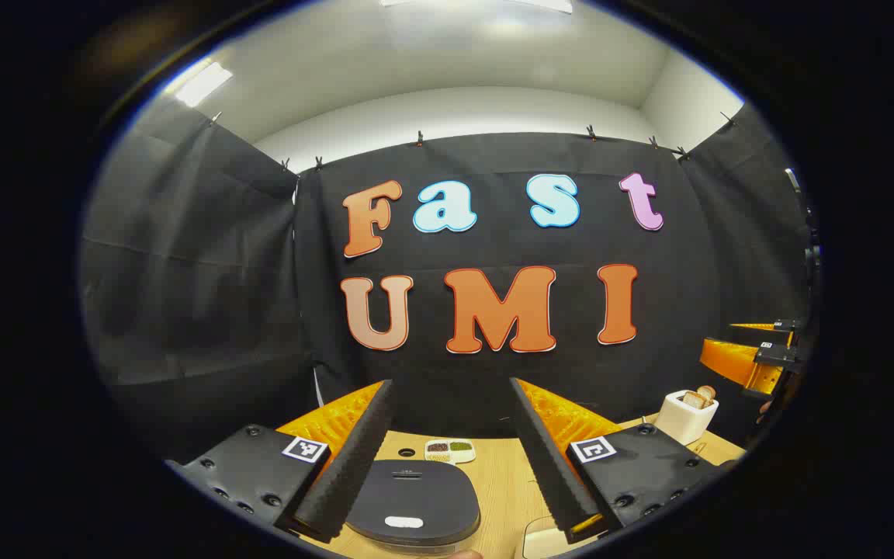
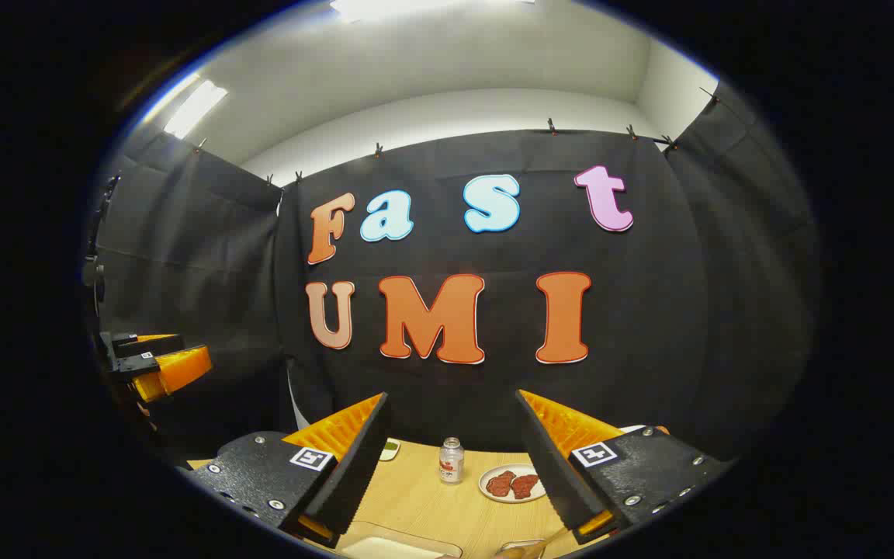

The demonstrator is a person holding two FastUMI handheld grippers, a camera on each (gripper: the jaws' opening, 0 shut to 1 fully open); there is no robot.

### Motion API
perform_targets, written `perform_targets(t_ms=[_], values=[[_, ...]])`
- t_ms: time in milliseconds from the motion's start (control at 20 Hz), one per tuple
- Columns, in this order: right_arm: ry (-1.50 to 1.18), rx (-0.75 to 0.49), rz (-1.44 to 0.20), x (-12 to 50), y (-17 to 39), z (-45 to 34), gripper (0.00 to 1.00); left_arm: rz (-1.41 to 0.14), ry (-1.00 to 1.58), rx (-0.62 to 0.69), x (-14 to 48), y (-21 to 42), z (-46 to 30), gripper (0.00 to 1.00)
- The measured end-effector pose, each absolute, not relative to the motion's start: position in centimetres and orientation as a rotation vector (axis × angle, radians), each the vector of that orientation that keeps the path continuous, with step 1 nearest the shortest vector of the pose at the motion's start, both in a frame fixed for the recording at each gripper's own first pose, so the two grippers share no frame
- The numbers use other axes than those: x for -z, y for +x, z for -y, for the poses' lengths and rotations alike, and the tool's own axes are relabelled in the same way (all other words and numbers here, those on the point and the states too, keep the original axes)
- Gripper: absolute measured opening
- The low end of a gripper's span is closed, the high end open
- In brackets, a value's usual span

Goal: Close the left gripper, press the button to open the rice cooker; take a wooden spoon from the chopstick holder with the right hand, scoop a spoonful of rice and pour it into the rice cooker, then put the wooden spoon back into the chopstick holder.

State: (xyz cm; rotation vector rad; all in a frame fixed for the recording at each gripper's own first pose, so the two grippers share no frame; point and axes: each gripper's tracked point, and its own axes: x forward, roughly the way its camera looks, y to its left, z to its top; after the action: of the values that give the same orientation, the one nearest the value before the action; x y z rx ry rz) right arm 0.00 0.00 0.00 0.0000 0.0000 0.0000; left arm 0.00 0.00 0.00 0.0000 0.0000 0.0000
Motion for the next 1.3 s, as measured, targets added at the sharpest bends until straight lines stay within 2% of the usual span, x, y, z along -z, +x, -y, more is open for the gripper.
perform_targets(t_ms=[100, 150, 200, 250, 300, 400, 550, 600, 750, 800, 900, 950, 1000, 1100, 1150, 1200, 1300], values=[[0.004, 0.005, -0.002, 0.1, -0.1, 0.1, 0.96, 0.010, 0.024, 0.004, -0.2, 0.3, 0.0, 0.98], [0.005, 0.010, -0.002, 0.1, -0.2, 0.3, 1.00, 0.013, 0.041, 0.006, -0.1, 0.3, 0.1, 0.99], [0.007, 0.012, -0.004, 0.2, -0.1, 0.4, 0.96, 0.013, 0.049, 0.009, 0.0, 0.4, 0.1, 0.96], [0.010, 0.016, -0.005, 0.3, -0.2, 0.4, 1.00, 0.013, 0.049, 0.014, 0.0, 0.3, 0.1, 0.96], [0.013, 0.018, -0.007, 0.3, -0.1, 0.5, 0.96, 0.014, 0.048, 0.015, -0.2, 0.3, 0.2, 0.96], [0.012, 0.022, -0.006, 0.3, -0.2, 0.5, 0.96, 0.013, 0.043, 0.021, -0.2, 0.5, 0.3, 1.00], [0.005, 0.023, -0.006, 0.3, -0.2, 0.5, 0.96, 0.017, 0.038, 0.013, -0.3, 0.4, -0.2, 0.96], [0.004, 0.023, -0.007, 0.3, -0.1, 0.4, 1.00, 0.016, 0.037, 0.010, -0.4, 0.4, -0.3, 0.99], [-0.001, 0.018, -0.008, 0.3, -0.2, 0.4, 1.00, 0.019, 0.038, -0.002, -0.6, 0.3, -0.8, 0.99], [-0.004, 0.015, -0.006, 0.3, -0.2, 0.3, 0.96, 0.017, 0.040, -0.006, -0.6, 0.3, -1.0, 0.99], [-0.007, 0.013, -0.009, 0.5, 0.0, 0.2, 0.96, 0.013, 0.042, -0.015, -0.4, 0.4, -1.5, 0.96], [-0.007, 0.011, -0.012, 0.5, 0.0, 0.2, 1.00, 0.010, 0.045, -0.025, -0.2, 0.4, -1.8, 0.99], [-0.005, 0.009, -0.015, 0.6, 0.0, 0.1, 0.96, 0.005, 0.047, -0.035, 0.0, 0.4, -2.2, 1.00], [-0.005, 0.009, -0.021, 0.7, 0.1, 0.1, 0.96, -0.011, 0.041, -0.052, 0.5, 0.5, -2.9, 0.99], [-0.006, 0.008, -0.025, 0.9, 0.1, 0.1, 1.00, -0.023, 0.033, -0.057, 0.8, 0.7, -3.2, 1.00], [-0.008, 0.009, -0.027, 0.9, 0.2, 0.1, 0.96, -0.039, 0.021, -0.053, 1.2, 0.7, -3.2, 1.00], [-0.009, 0.012, -0.033, 1.1, 0.3, 0.1, 0.96, -0.049, 0.011, -0.053, 1.3, 0.7, -3.4, 0.99]])
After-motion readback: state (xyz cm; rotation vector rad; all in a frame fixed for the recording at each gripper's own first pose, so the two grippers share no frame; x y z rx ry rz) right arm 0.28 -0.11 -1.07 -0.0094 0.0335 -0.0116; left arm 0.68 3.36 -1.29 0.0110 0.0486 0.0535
